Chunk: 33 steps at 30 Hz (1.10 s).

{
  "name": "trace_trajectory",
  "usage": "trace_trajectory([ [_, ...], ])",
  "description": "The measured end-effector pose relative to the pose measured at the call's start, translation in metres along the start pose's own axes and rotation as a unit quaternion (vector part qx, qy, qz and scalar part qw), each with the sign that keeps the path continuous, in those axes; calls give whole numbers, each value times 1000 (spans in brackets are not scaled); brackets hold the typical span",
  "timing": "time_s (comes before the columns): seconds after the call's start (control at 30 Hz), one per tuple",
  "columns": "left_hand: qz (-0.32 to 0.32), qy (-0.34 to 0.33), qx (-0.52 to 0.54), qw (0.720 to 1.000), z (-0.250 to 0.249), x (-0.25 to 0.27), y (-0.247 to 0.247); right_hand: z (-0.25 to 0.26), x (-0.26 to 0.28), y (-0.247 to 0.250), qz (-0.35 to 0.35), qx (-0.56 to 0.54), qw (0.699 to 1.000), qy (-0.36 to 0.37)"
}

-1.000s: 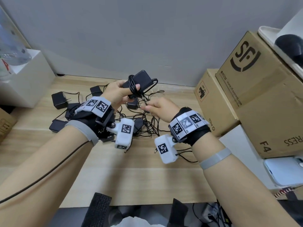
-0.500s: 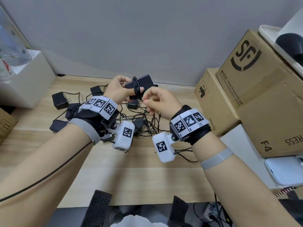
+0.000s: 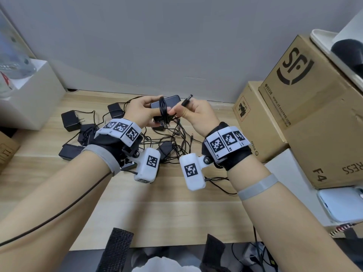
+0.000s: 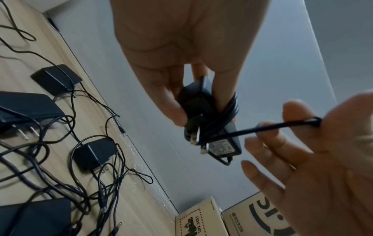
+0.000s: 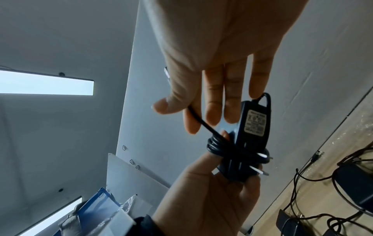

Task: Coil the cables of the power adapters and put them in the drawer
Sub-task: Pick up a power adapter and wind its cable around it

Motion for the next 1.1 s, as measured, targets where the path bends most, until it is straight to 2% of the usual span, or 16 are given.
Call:
trace_trajectory([
  [0.2, 25, 9, 34, 999, 0, -1, -4, 0, -7, 1, -35, -9, 999, -20],
  [0.43, 45, -5, 47, 998, -5, 2, -7, -4, -12, 8, -67, 58, 994, -67],
  [0.53, 55, -29, 20, 998, -9, 4, -10, -7, -13, 10, -75, 75, 992, -73],
  [0.67, 59, -95, -67, 991, -22, 9, -16, -9, -15, 11, -91, 92, 989, -73],
  [0.83, 9, -89, -100, 991, -22, 7, -17, -9, -15, 15, -130, 132, 980, -76],
  [1.1, -28, -108, -90, 990, -25, 9, -9, -20, -13, 12, -113, 36, 988, -104],
])
Point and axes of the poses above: each hand's wrist, its own x-axis away from the middle knuckle, its own y-axis out of the back of the hand, z = x × y, the point moved 7 cm from there along -x, towards the middle knuckle, and after that the axes turned 15 degrees about -x, right-handed, at the moved point
